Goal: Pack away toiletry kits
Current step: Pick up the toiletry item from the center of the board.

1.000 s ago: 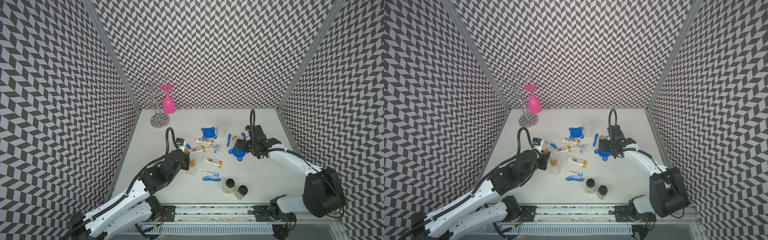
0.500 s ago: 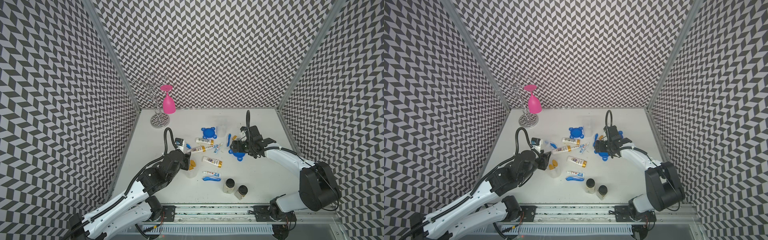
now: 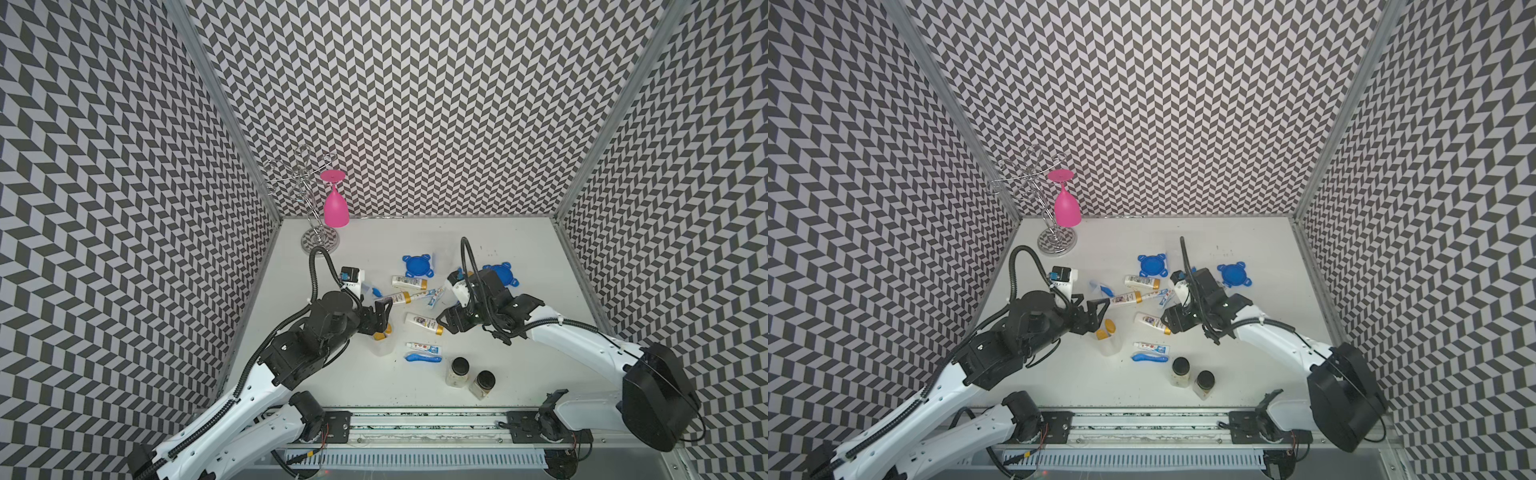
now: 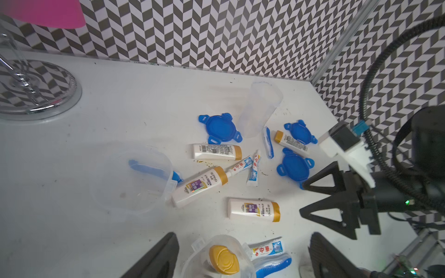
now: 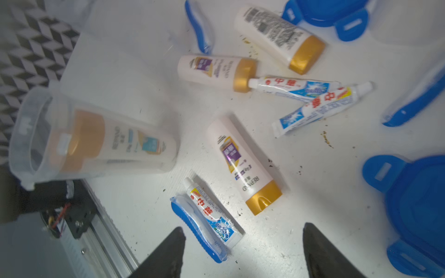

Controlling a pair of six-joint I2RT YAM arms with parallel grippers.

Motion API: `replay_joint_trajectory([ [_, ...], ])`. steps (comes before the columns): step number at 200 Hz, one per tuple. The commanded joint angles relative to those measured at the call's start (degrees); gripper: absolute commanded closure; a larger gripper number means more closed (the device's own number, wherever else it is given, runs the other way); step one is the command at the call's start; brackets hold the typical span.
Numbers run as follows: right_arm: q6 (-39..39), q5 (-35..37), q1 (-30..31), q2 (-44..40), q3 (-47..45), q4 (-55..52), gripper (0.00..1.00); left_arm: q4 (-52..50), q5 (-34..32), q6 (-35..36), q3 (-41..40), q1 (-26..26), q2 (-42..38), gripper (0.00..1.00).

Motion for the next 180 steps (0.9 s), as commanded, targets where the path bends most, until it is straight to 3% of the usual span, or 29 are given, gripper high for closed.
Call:
replay_joint_trajectory([
  [1, -5.96, 0.43, 3.84, 4.17, 2.16, -0.6, 0.3, -2.23, 9.55, -4.03, 2.6, 3.37, -1.24, 0.12],
  [60, -9.31, 4.16, 10.59, 12.37, 5.27, -0.37, 0.48, -5.67, 9.2, -9.18, 2.6, 4.13, -3.47, 0.12],
  [109, -10.37, 6.14, 12.76, 17.19, 5.85, 0.88, 0.49, -4.48, 8.86, -11.12, 0.83, 4.36, -5.42, 0.12],
  [162, -9.02, 13.42, 14.67, 22.15, 5.02, 1.75, 0.5, -4.1, 8.58, -10.1, 2.04, 5.36, -4.4, 0.12],
  [180, -8.48, 15.57, 15.2, 22.36, 4.24, 2.4, 0.56, -4.64, 8.18, -9.52, 1.93, 5.47, -4.22, 0.12],
])
